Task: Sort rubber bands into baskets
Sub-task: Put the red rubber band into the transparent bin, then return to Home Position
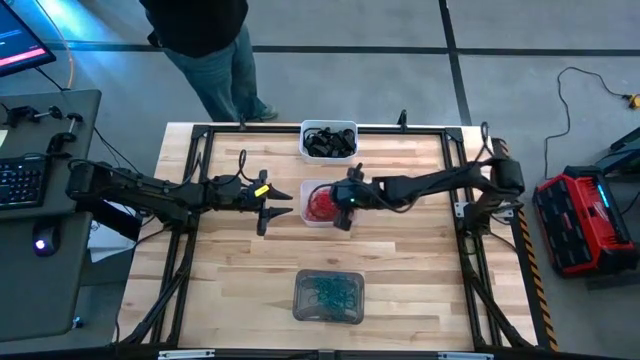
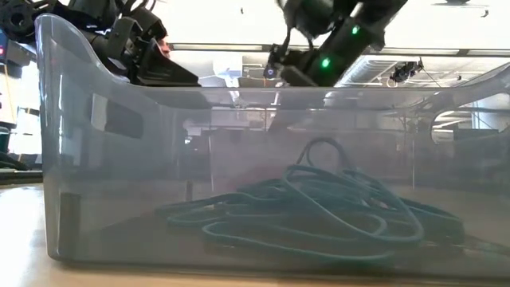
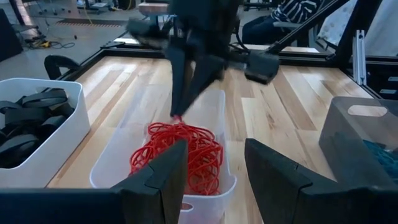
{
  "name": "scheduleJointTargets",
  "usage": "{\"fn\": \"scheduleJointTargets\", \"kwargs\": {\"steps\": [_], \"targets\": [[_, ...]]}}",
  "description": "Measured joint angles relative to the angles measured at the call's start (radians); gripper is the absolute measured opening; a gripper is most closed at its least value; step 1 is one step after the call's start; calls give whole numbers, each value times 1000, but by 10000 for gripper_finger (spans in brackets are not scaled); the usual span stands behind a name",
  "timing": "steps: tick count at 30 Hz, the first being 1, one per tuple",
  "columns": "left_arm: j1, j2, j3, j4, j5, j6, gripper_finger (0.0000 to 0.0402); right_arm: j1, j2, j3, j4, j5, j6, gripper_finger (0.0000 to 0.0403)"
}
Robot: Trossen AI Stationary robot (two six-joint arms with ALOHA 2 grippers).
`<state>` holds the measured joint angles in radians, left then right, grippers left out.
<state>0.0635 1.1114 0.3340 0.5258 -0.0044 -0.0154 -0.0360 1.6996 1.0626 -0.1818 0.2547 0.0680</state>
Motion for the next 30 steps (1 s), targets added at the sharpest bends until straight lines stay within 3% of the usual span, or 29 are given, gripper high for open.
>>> {"fn": "scheduleJointTargets", "kwargs": {"steps": [13,23,26,30], "targets": [[0,0,0,-13,0,-1,152,-68,126,30,26,-163,4,6],[0,0,0,-4,1,-1,152,-42,123,26,32,-199,-136,105],[0,0,0,3,1,-14,152,-16,123,4,108,-159,-182,95],[1,0,0,4,1,-18,152,-3,77,-31,204,-161,-221,31]]}}
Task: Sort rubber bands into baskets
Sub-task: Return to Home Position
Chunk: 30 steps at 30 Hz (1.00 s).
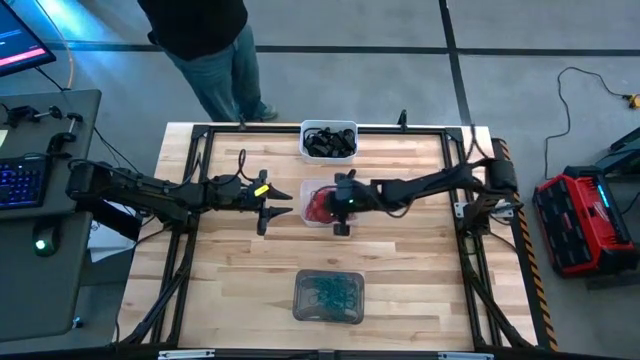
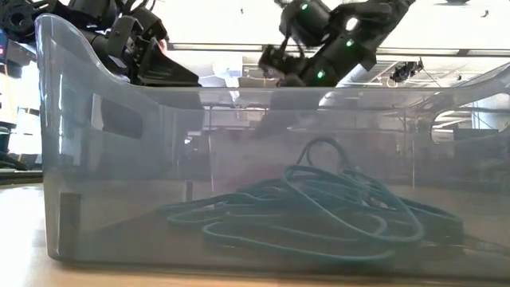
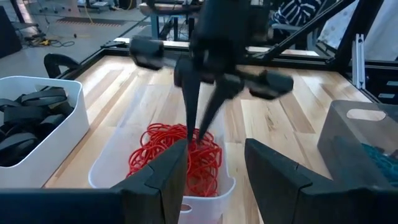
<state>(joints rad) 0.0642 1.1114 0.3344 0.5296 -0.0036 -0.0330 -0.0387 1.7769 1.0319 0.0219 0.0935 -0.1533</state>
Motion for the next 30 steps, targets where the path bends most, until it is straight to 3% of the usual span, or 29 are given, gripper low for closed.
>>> {"fn": "scheduleJointTargets", "kwargs": {"steps": [2,11,20,23,30], "targets": [[1,0,0,7,0,0,152,-3,-42,-32,48,-23,-22,8],[3,0,0,37,-6,17,152,-59,-279,-305,285,-171,-27,3],[11,0,0,168,-9,35,152,-115,-529,-620,587,-197,-23,0],[20,0,0,185,-14,37,151,-121,-590,-693,594,-193,-13,0],[60,0,0,227,-16,45,104,-160,-739,-831,658,-214,-13,0]]}}
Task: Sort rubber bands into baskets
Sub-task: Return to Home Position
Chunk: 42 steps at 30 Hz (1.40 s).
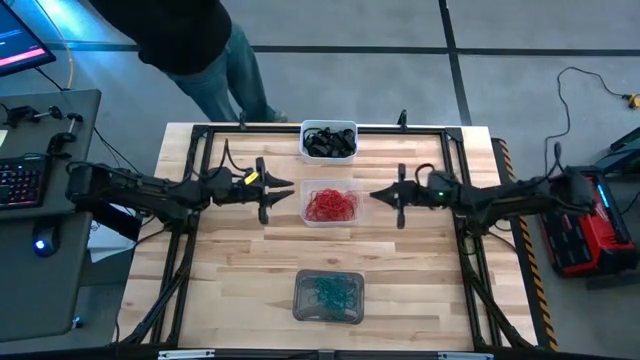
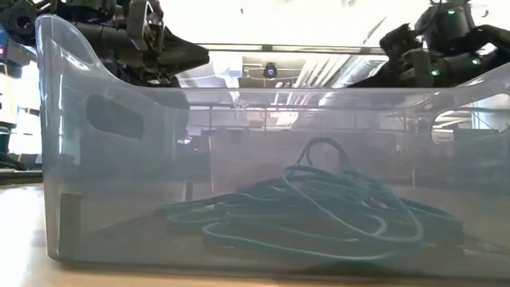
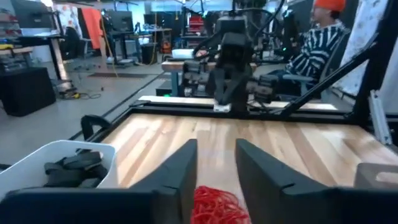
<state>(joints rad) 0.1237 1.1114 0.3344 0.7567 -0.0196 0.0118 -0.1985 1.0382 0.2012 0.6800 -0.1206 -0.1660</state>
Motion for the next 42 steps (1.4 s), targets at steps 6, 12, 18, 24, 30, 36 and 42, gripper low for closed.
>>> {"fn": "scheduleJointTargets", "kwargs": {"steps": [6,12,18,24,30,36,42], "targets": [[28,-11,0,1,8,24,11,-77,-106,-94,35,-31,31,0],[55,-49,-44,-2,39,29,2,-129,-175,-164,73,-57,73,0],[102,-153,-170,54,48,2,0,-162,-227,-192,50,-71,108,0],[133,-307,-261,39,64,-25,0,-184,-257,-192,15,-71,113,0],[132,-440,-324,-27,56,-34,0,-196,-313,-192,-41,-72,125,0],[132,-573,-323,-199,44,-36,0,-195,-412,-192,-136,-43,124,0],[132,-743,-322,-362,26,-46,0,-192,-513,-192,-227,16,124,0]]}}
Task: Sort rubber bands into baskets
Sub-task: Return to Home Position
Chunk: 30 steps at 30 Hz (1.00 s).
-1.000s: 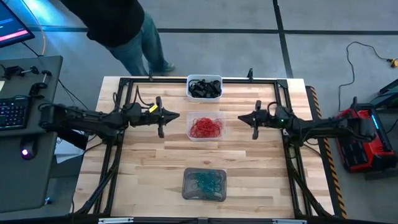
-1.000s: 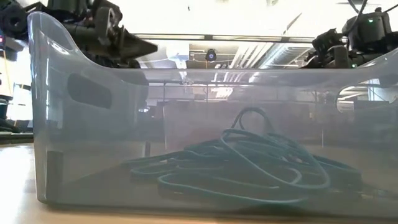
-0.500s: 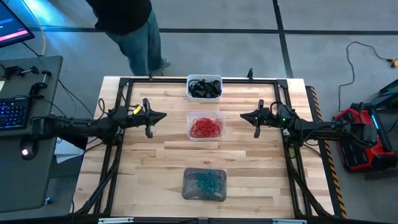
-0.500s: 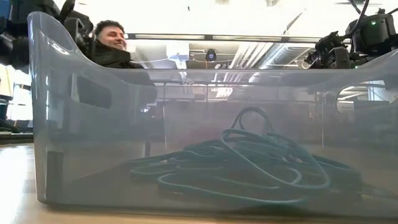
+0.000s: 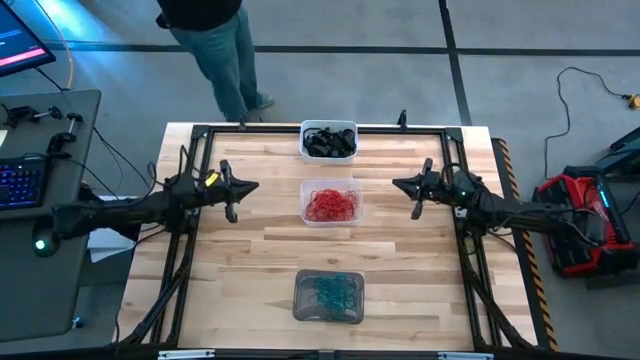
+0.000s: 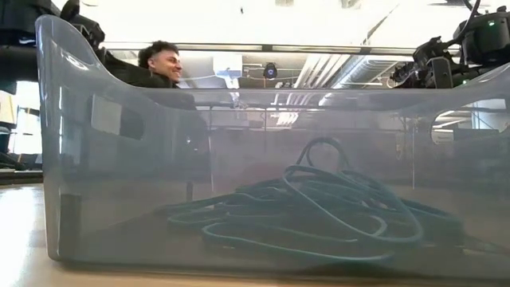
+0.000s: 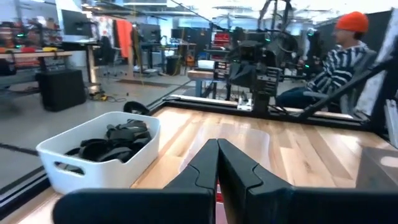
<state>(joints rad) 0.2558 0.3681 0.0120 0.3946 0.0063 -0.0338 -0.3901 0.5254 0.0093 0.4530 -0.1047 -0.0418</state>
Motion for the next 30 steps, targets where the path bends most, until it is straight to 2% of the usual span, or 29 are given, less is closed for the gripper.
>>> {"fn": "scheduleJointTargets", "kwargs": {"steps": [5,10,14,25,30], "targets": [[0,-172,0,-154,-75,1,0,6,-80,0,-63,46,4,0],[0,-368,0,-359,-95,-19,0,6,-175,0,-169,97,32,0],[-1,-364,0,-372,-99,-28,0,8,-247,0,-260,146,46,0],[7,-364,0,-358,-183,9,0,62,-510,0,-343,161,0,0],[7,-364,0,-357,-190,11,0,104,-524,0,-350,230,-21,0]]}}
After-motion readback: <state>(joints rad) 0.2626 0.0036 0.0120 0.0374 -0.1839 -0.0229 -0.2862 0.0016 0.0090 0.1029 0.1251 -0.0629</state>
